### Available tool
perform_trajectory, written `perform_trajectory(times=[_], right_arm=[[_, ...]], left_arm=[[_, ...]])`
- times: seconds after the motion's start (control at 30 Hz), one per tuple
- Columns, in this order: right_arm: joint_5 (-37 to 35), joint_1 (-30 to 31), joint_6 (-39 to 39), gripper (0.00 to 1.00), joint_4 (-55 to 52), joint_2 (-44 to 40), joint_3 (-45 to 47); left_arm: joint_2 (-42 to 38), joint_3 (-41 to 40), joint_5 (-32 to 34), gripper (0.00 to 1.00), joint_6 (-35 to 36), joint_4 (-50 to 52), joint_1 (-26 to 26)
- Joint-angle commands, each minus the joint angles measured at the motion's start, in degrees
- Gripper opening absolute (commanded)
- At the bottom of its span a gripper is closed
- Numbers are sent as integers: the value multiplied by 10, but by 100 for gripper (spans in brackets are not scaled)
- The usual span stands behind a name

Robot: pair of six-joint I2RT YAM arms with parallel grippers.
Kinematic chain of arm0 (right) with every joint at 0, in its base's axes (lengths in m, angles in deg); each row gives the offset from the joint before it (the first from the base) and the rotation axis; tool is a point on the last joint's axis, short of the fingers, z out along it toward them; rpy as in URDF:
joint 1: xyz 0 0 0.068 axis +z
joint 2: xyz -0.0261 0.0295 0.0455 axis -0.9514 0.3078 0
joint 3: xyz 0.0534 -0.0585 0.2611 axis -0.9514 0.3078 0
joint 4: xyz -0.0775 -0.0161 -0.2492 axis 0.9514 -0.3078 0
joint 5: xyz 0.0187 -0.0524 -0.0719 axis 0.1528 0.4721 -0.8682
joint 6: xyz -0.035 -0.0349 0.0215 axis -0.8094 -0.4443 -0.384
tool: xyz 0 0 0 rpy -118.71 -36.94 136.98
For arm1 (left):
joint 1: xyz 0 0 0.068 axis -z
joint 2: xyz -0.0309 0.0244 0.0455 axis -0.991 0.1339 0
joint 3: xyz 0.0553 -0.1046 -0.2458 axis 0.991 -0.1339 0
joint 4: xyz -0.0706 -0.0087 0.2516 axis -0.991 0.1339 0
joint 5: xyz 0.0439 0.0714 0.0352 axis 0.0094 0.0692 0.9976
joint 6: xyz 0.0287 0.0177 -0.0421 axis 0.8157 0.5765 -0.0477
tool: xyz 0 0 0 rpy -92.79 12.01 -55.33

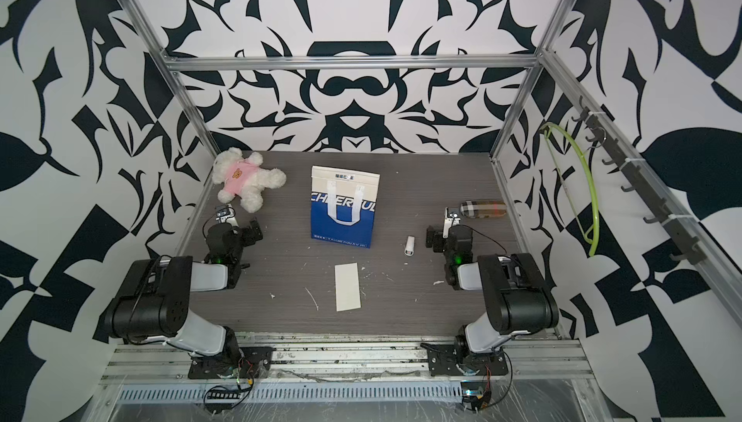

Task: Staple the receipts to the bags
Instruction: Pick up the receipt from the center of the board.

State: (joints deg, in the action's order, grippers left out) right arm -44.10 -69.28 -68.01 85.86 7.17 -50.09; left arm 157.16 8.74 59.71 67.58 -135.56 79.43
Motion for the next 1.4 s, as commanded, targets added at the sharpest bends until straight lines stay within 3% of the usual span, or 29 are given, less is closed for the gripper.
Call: perform_trajectory(times=[0.0, 0.6, 0.7, 0.83, 0.93, 1.07, 1.2, 1.37], right_arm=[[-8, 3, -3, 99, 25, -2, -17], [-12, 3, -2, 99, 34, -11, -11], [-19, 4, -2, 99, -51, -76, -29], [-11, 10, 37, 97, -249, -218, -83], [57, 21, 72, 96, -400, -312, -135], [188, 57, 122, 93, -542, -387, -180], [287, 110, 178, 91, -636, -407, -198], [376, 155, 220, 88, -698, -408, -162]], left_arm=[[2, 10, 4, 100, 4, -5, 1], [-2, 8, 5, 100, 12, -19, 1], [-76, 38, -7, 100, 15, 103, 1], [-237, 87, -41, 100, 4, 283, 2], [-333, 161, -105, 100, -8, 464, 4], [-437, 209, -171, 100, -70, 605, 21], [-515, 218, -212, 99, -88, 715, 62], [-551, 215, -260, 94, -100, 822, 98]])
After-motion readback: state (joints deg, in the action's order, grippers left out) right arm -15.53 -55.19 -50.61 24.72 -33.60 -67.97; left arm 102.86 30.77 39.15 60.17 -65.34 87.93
